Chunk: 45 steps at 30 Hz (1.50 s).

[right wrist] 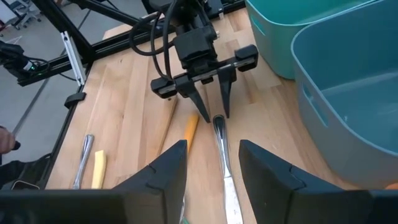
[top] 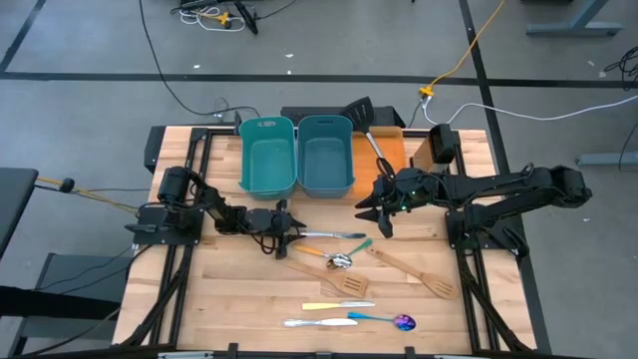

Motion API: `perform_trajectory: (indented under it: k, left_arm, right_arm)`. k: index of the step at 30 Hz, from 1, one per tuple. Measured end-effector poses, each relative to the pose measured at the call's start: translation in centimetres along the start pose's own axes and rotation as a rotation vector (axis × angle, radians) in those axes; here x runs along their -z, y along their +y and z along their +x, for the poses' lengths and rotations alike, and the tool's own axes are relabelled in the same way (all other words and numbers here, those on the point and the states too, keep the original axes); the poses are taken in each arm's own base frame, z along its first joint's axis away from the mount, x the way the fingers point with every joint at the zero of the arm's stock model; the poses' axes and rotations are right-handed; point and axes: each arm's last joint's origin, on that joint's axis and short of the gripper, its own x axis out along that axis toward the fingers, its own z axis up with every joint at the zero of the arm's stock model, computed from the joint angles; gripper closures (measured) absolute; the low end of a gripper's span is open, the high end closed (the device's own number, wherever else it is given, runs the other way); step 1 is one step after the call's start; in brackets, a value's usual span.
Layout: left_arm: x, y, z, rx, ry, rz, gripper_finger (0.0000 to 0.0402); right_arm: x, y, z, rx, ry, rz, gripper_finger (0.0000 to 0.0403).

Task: Pick & Place Kitchen Items
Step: Put the top silver table knife into the blue bin

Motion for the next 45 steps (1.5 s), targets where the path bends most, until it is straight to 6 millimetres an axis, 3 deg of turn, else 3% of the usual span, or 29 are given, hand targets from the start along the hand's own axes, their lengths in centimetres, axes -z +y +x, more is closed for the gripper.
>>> perform_trajectory:
  k: [5, 18, 27, 45]
  left_arm:
    - [0.1, 0.0, 0.0, -0.004, 0.008, 0.001, 0.0217]
    - [0.2, 0.0, 0.0, -0.004, 0.008, 0.007, 0.0222]
    - [1.7, 0.1, 0.9, -0.016, -0.019, -0.003, 0.0223]
    - [1.4, 0.2, 2.8, -0.004, -0.013, 0.004, 0.0223]
  right_arm:
    - [0.0, 0.0, 0.0, 0.0, 0.0, 0.0, 0.0247]
    - [0.0, 0.0, 0.0, 0.0, 0.0, 0.006, 0.0247]
    - [0.0, 0.1, 0.0, -0.004, 0.001, 0.006, 0.0247]
    - [0.1, 0.6, 0.1, -0.022, 0.002, -0.004, 0.0247]
